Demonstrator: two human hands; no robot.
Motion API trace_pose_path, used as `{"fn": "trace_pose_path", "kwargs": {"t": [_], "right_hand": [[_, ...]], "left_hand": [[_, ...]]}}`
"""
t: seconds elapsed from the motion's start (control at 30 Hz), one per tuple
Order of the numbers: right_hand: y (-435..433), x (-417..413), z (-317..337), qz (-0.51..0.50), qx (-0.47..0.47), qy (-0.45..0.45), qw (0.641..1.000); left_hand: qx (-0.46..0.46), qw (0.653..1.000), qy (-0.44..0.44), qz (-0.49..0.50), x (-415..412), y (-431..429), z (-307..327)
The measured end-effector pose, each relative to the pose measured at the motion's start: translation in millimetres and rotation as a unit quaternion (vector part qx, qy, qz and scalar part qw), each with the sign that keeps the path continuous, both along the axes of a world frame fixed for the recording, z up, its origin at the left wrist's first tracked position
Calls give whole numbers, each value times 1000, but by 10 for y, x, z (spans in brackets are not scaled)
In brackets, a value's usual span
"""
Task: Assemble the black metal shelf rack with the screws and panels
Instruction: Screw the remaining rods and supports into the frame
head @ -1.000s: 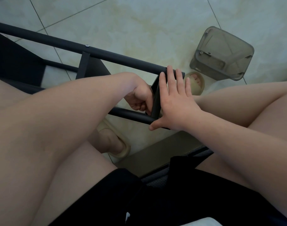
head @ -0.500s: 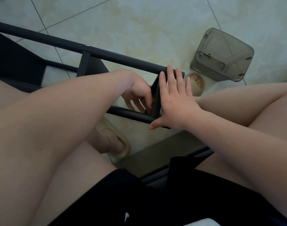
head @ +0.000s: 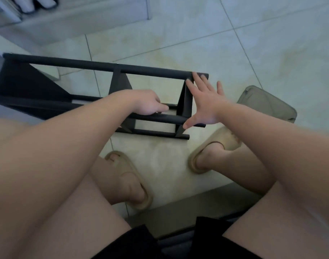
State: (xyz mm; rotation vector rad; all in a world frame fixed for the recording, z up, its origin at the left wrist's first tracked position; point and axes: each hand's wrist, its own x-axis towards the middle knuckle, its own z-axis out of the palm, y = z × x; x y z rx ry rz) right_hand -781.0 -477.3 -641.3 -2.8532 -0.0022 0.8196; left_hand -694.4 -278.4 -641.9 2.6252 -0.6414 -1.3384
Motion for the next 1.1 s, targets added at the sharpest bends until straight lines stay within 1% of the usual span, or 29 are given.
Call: {"fn": "trace_pose_path", "kwargs": {"t": [0.1, 0.17, 0.23, 0.3, 0.33, 0.43, 0.5, 0.63, 0.77, 0.83, 0.9, 1.03, 1.1], "right_hand": [[-91, 205, 23, -31, 7, -34, 999], [-115, 293, 31, -51, -1, -61, 997], [-90, 350, 45, -52, -15, -81, 995], [-41, 414, 70, -53, -13, -77, 996], [-28, 446, 96, -59, 4, -60, 996], [-62, 585, 228, -56, 57, 9, 997], [-130, 682, 377, -42, 49, 21, 998], [-219, 854, 656, -23, 9, -21, 999], [-280, 980, 710, -27, 6, -93, 995], [-300, 1029, 647, -33, 10, -124, 992], [-311, 1086, 533, -31, 4, -135, 990], [-377, 1257, 223, -39, 16, -103, 994], [-429, 1389, 64, -41, 29, -96, 994]], "left_hand": [[2, 1000, -27, -7, -1, 127, 95], [33, 995, -87, -29, 15, 170, 133], [82, 980, -167, -68, 64, 189, 157], [99, 962, -235, -93, 137, 192, 167], [95, 959, -250, -93, 172, 179, 163], [75, 958, -268, -69, 300, 107, 199], [51, 959, -275, -54, 440, 51, 305], [-21, 961, -273, -21, 774, 29, 521], [-93, 944, -316, -18, 1012, 14, 549], [-96, 941, -323, -20, 1121, -14, 508], [-86, 944, -317, -21, 1226, -56, 432], [-62, 952, -298, -37, 1433, -156, 201], [-63, 956, -286, -28, 1564, -183, 81]]}}
